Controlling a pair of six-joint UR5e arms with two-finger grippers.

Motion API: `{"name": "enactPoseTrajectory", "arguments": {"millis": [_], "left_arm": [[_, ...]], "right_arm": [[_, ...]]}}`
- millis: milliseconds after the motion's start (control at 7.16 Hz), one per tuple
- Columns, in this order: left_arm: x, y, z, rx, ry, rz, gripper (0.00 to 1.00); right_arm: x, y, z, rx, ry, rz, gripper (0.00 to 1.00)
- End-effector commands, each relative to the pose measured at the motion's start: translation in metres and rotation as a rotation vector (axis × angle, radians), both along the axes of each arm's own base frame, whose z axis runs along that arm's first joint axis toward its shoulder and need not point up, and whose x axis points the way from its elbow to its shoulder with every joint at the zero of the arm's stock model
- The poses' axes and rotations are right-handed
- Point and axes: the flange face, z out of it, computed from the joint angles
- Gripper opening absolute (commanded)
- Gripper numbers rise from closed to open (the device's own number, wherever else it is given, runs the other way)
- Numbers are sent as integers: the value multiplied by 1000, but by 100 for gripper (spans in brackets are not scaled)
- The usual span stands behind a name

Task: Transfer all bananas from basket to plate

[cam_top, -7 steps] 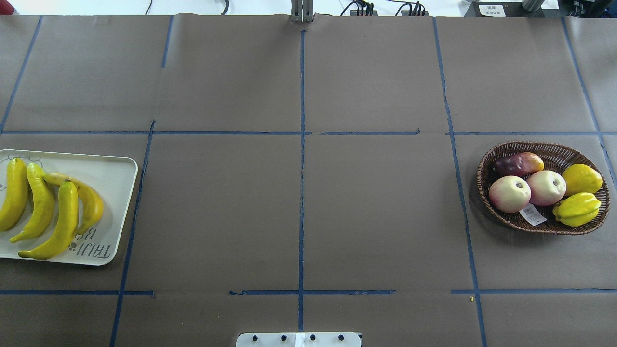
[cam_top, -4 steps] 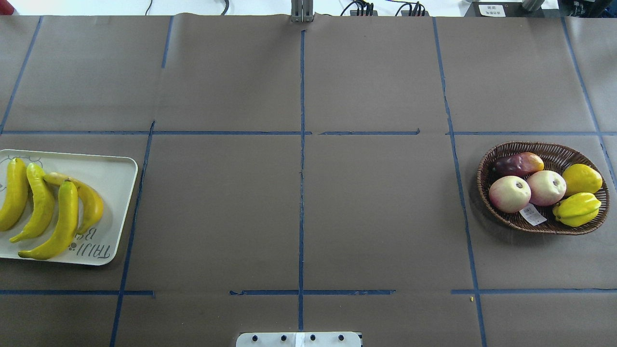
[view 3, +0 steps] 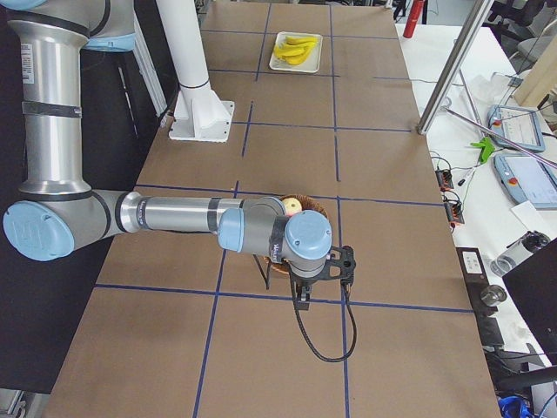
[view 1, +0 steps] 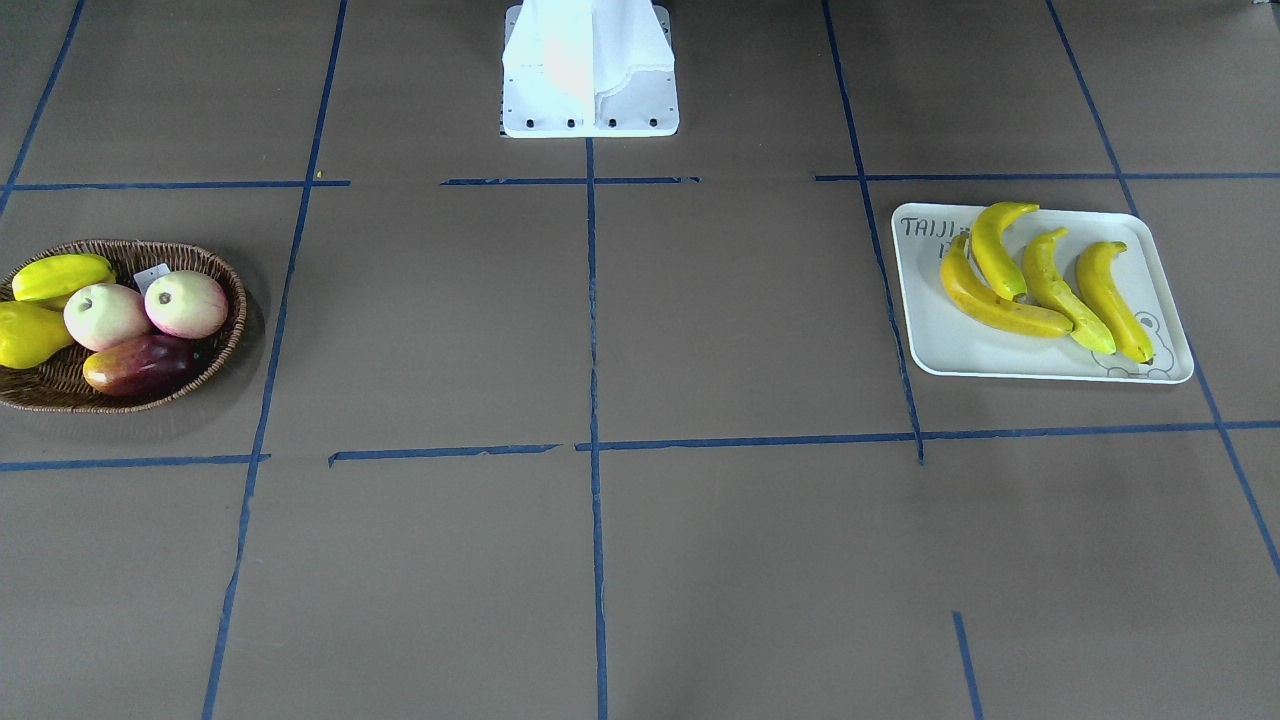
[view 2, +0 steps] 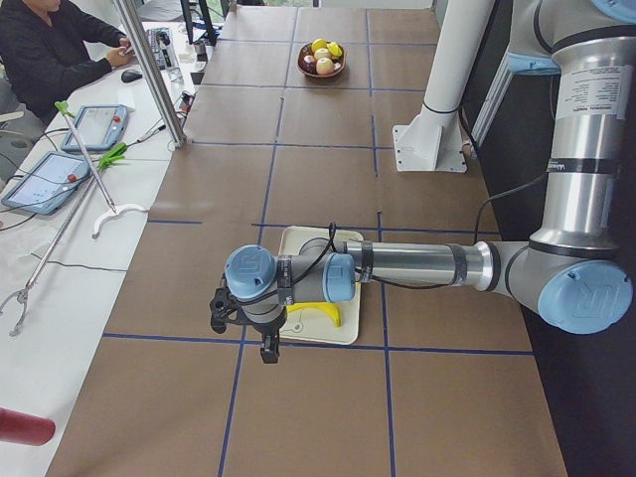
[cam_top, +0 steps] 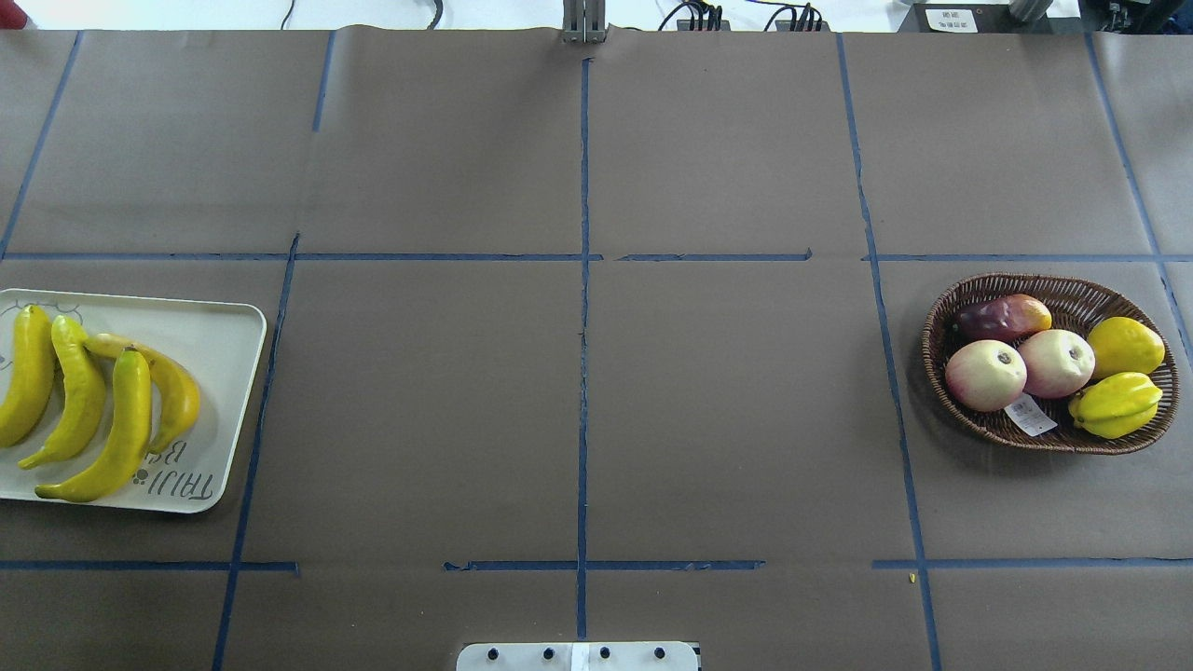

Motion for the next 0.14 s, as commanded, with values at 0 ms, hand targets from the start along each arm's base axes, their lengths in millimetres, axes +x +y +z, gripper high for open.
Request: {"name": "enactPoseTrajectory", "arguments": {"millis": [0], "left_arm": [[0, 0, 0, 0, 0, 0, 100]], "right_arm": [[0, -1, 0, -1, 1, 0, 100]]}}
